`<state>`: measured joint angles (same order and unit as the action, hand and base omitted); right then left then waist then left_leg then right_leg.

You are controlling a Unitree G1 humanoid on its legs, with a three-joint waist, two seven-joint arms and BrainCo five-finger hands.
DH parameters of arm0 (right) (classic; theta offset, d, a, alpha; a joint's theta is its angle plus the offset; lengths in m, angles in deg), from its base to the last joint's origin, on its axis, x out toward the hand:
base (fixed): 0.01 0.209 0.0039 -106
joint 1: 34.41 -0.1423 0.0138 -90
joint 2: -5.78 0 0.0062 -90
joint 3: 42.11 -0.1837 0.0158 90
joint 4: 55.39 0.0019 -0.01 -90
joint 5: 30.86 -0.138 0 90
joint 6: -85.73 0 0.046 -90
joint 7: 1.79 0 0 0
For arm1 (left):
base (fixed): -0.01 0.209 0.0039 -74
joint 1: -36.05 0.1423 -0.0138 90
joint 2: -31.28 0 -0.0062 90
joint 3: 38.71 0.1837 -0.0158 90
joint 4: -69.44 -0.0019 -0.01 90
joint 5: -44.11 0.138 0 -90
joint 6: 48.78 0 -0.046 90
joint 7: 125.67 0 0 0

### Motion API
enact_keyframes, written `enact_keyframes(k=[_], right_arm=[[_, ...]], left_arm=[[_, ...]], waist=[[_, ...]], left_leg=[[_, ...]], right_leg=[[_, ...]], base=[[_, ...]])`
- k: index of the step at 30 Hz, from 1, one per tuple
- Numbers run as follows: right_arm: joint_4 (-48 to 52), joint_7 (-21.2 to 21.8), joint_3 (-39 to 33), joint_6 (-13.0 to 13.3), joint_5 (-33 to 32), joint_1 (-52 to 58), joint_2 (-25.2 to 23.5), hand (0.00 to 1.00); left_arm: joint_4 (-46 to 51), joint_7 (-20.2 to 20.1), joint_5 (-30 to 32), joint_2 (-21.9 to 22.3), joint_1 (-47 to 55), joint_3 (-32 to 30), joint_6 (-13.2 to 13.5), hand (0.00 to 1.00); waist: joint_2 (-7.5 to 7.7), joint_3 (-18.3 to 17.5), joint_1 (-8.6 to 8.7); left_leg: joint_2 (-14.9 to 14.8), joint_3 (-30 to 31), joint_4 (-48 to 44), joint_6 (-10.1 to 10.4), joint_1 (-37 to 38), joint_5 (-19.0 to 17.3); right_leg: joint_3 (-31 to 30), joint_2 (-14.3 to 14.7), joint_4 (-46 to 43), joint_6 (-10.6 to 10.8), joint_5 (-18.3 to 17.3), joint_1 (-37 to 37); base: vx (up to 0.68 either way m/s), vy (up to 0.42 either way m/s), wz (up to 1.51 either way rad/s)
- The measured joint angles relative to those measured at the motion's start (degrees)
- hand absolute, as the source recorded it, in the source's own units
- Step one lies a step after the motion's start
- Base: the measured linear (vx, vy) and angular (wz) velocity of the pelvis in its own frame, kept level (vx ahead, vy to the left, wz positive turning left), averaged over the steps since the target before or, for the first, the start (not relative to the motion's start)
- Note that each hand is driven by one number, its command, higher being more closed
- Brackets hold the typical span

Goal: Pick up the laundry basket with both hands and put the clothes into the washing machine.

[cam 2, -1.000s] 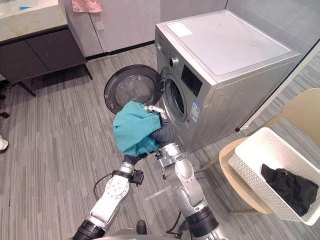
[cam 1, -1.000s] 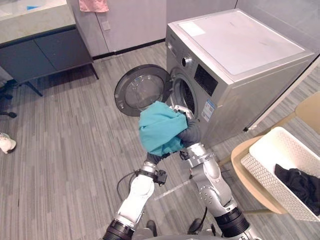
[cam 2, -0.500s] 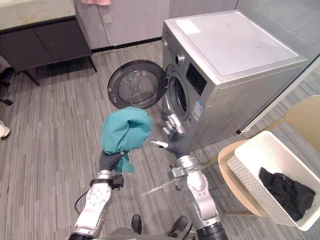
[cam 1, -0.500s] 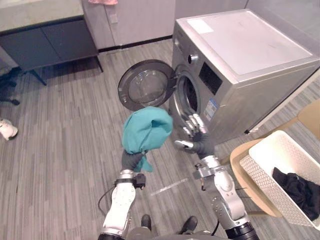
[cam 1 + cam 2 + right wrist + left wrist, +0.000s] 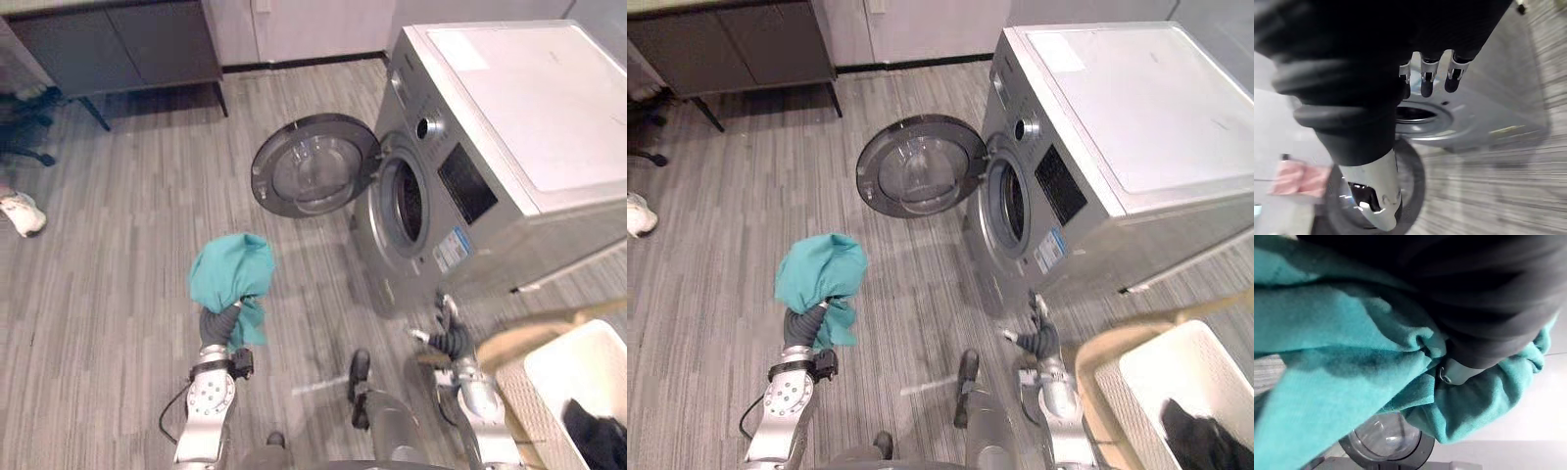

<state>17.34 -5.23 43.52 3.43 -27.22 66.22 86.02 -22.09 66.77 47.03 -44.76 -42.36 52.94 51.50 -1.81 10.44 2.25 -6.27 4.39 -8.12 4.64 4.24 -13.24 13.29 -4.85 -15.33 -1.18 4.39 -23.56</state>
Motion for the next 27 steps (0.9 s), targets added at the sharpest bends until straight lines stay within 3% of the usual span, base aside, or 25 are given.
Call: enact_keyframes(k=[1,3,4,5,6,8,11,13,14,15,16,17,18,19,21,23,27], right_arm=[[-1.67,0.13,-0.32,-0.44,0.44,-0.14,0.16,0.00],[-6.66,0.50,-0.59,-1.80,1.41,0.03,-0.24,0.00],[-7.23,0.41,-0.08,-2.84,1.54,1.05,-0.57,0.00],[-6.84,0.07,0.70,-3.08,1.54,2.21,-0.84,0.00],[-6.02,-0.24,0.76,-3.05,1.54,2.71,-0.97,0.00],[-5.64,-1.69,0.63,-3.26,1.54,3.03,-1.34,0.00],[-5.44,-2.65,-0.37,-3.78,1.54,3.32,-1.31,0.00],[-5.46,-2.97,-0.40,-4.10,1.55,3.16,-1.59,0.00],[-5.69,-3.27,-0.52,-4.05,1.59,2.94,-1.98,0.00],[-6.13,-3.63,-0.53,-3.99,1.59,2.53,-2.29,0.00],[-7.14,-4.12,-1.05,-3.82,1.73,2.19,-2.28,0.00],[-8.01,-4.11,-1.46,-3.80,1.86,2.32,-2.19,0.00],[-8.67,-4.12,-1.68,-3.81,1.97,2.36,-2.07,0.00],[-10.83,-4.19,-2.04,-4.21,2.13,1.54,-3.26,0.00],[-11.39,-4.03,-1.40,-4.18,2.63,2.11,-5.46,0.00],[-14.17,-4.00,-1.38,-4.08,2.74,0.81,-5.86,0.00],[-22.60,-3.95,-1.36,-4.33,3.33,-3.63,-5.73,0.00]], left_arm=[[0.04,-0.11,0.00,0.25,0.00,0.78,0.02,1.00],[0.05,-0.95,-0.06,1.39,-0.28,1.76,-0.01,1.00],[0.26,-1.70,-0.09,2.21,0.18,2.79,-0.01,1.00],[0.94,-2.50,-0.17,2.70,1.56,3.32,0.00,1.00],[1.18,-2.55,-0.17,2.73,2.14,4.04,0.00,1.00],[1.49,-2.91,-0.78,3.22,2.09,5.18,-0.01,1.00],[3.13,-3.62,-1.20,4.19,2.11,5.17,-0.01,1.00],[3.46,-3.60,-1.17,4.08,2.10,4.93,-0.10,1.00],[3.53,-3.60,-1.16,4.02,2.18,5.21,-0.28,1.00],[3.67,-3.60,-1.17,3.72,2.13,5.28,-0.30,1.00],[3.69,-3.58,-1.07,3.46,2.18,5.67,-0.42,1.00],[3.74,-3.48,-1.03,3.99,3.04,6.80,-0.46,1.00],[3.74,-3.46,-1.04,4.15,3.62,7.14,-0.47,1.00],[3.06,-3.61,-1.04,3.07,2.94,7.40,-1.03,1.00],[3.17,-3.61,-1.07,1.27,3.07,7.42,-1.35,1.00],[3.16,-3.65,-1.06,0.12,3.06,7.43,-1.41,1.00],[3.02,-3.75,-1.03,-2.00,2.27,5.15,-1.41,1.00]], waist=[[-0.58,0.09,0.02],[-1.80,0.83,0.12],[-2.20,1.08,-0.28],[-1.98,1.14,-1.01],[-1.81,1.20,-1.09],[-1.06,1.50,-1.68],[-1.05,1.43,-3.19],[-0.73,1.62,-3.36],[0.48,1.62,-3.66],[0.72,1.52,-3.95],[0.90,1.09,-4.70],[-0.40,0.30,-5.38],[-2.02,-0.67,-5.65],[0.61,-0.71,-5.60],[3.59,-1.26,-4.84],[4.21,-1.53,-4.35],[4.33,-1.61,-3.00]], left_leg=[[-0.65,0.00,-2.56,0.12,-1.20,0.07],[-1.87,-0.29,-19.36,2.33,-7.39,0.52],[-3.92,-0.59,-33.22,7.37,-11.98,4.34],[-6.53,-3.11,-44.87,7.73,-15.83,5.05],[-8.25,-6.02,-50.93,6.80,-18.31,4.54],[-10.89,-12.98,-54.71,1.14,-22.73,1.18],[-11.22,-17.47,-46.58,-2.18,-26.85,-1.28],[-8.34,-15.63,-35.07,-2.01,-27.55,-1.19],[-4.11,-10.66,-23.11,-1.29,-26.95,-0.29],[-2.41,-8.68,-18.53,-0.39,-26.27,0.76],[-0.28,-5.20,-11.12,0.20,-24.69,4.84],[-1.74,-3.34,-7.66,0.01,-23.78,11.09],[-2.77,-3.18,-8.21,1.17,-23.42,14.53],[-1.85,-6.06,-11.20,0.69,-23.26,12.47],[-0.89,-12.93,-12.15,-1.84,-19.16,7.80],[-1.15,-18.54,-11.70,-3.24,-15.47,5.68],[-2.06,-28.28,-7.50,-3.49,-9.40,4.36]], right_leg=[[0.52,0.06,-1.49,-0.13,-1.78,-0.23],[2.49,1.15,-2.43,-0.95,-5.83,2.61],[2.81,2.78,-2.54,-2.02,-7.55,5.97],[2.59,4.10,-2.50,-2.77,-9.49,9.40],[2.38,4.60,-2.43,-3.36,-10.85,11.64],[1.35,4.82,-1.12,-4.30,-13.36,15.62],[0.24,4.78,1.56,-3.66,-13.55,18.93],[-0.99,4.22,3.54,-3.63,-13.56,21.65],[-2.43,3.02,3.70,-3.34,-13.74,22.72],[-3.50,2.10,3.54,-2.19,-14.41,23.23],[-5.42,1.36,3.24,0.73,-16.10,24.00],[-7.47,2.40,2.64,3.47,-17.81,24.46],[-8.69,2.98,1.81,4.44,-19.08,24.42],[-10.54,0.94,-0.42,5.48,-20.59,23.91],[-12.11,-2.77,-8.14,7.20,-19.80,20.40],[-10.65,-5.49,-14.64,9.62,-18.13,16.87],[6.70,-9.29,-14.64,6.34,-16.28,13.17]], base=[[0.54,-0.243,0.27],[0.40,-0.212,0.29],[0.47,-0.223,-0.09],[0.56,-0.254,-0.24],[0.46,-0.163,-0.27],[0.43,-0.107,-0.12],[0.43,0.002,-0.24],[0.36,0.099,-0.21],[0.29,0.136,-0.31],[0.36,0.192,-0.63],[0.46,0.320,-0.95],[0.39,0.276,-1.11],[0.38,0.346,-1.06],[0.27,0.247,-0.95],[0.35,0.318,-1.24],[0.22,0.304,-1.44],[0.13,0.180,-1.28]])
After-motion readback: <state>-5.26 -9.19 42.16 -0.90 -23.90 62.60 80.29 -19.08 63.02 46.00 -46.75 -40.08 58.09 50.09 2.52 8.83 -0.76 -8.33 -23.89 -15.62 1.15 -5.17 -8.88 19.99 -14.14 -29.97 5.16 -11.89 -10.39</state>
